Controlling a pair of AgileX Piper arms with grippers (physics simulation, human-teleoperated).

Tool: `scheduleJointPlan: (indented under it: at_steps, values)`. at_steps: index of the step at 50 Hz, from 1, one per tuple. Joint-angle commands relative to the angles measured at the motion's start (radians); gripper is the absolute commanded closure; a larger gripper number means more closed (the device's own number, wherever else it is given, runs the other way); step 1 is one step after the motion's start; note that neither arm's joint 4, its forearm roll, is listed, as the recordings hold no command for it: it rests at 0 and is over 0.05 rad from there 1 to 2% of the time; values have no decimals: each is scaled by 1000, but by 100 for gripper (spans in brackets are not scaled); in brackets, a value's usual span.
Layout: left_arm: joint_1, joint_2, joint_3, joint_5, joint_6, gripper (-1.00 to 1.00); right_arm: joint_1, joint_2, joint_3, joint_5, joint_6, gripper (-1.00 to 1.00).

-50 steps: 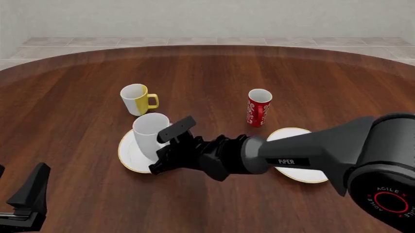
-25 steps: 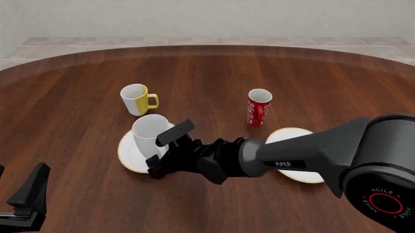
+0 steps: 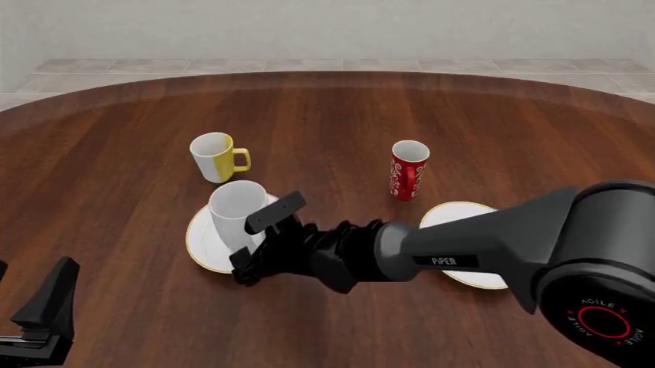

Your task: Put the white mug on the left plate.

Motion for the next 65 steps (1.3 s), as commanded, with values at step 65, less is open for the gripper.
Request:
scheduleJointPlan:
  at_steps: [65]
  values:
    - [-8, 0, 2, 3, 10, -100, -32, -96, -6, 80, -68, -100]
